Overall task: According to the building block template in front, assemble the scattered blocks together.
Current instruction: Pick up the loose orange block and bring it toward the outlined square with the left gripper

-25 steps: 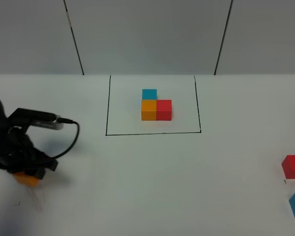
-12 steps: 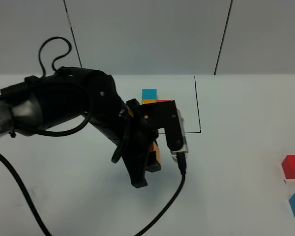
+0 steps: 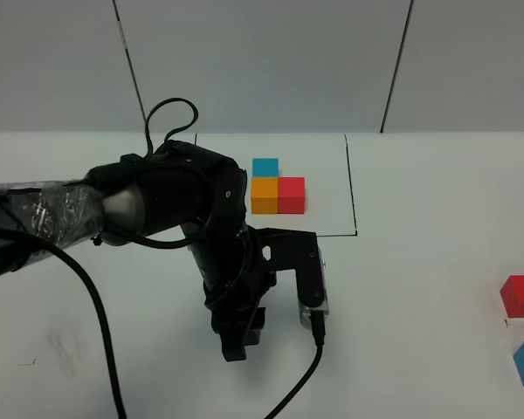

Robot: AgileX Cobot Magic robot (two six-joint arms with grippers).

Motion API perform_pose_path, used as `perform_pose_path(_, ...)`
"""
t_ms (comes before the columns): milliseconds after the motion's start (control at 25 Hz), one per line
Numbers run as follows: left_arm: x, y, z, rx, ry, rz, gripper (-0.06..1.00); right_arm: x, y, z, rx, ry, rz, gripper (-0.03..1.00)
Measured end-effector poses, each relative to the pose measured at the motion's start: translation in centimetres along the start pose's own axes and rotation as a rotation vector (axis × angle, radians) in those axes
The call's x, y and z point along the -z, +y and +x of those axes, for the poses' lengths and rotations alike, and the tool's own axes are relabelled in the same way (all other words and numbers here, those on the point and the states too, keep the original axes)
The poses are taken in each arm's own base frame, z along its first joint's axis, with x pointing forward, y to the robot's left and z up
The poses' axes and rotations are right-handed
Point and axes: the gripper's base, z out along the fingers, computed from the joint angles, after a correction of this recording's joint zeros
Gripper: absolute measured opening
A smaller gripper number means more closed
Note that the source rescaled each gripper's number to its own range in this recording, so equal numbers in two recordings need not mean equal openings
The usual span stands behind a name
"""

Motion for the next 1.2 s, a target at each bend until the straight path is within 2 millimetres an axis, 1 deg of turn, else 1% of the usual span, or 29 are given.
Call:
perform_pose_path(320, -3.3, 0.7, -0.5, -0.028, 0.025, -0.036, 0.00, 0.0, 0.0, 0.0, 0.000, 0.000, 0.000, 0.00)
perform_pose_path(560, -4.9, 1.1, -0.2, -0.052, 0.062, -0.043, 0.00, 0.0, 0.0, 0.0, 0.000, 0.000, 0.000, 0.00)
perform_pose_path(760, -5.4, 1.3, -0.1, -0.064, 0.071, -0.054, 0.00, 0.0, 0.0, 0.0, 0.000, 0.000, 0.000, 0.00)
perform_pose_path(1200, -5.5, 1.4, -0.8, -0.016, -0.008, -0.063, 0.00, 0.0, 0.0, 0.0, 0.000, 0.000, 0.000, 0.00)
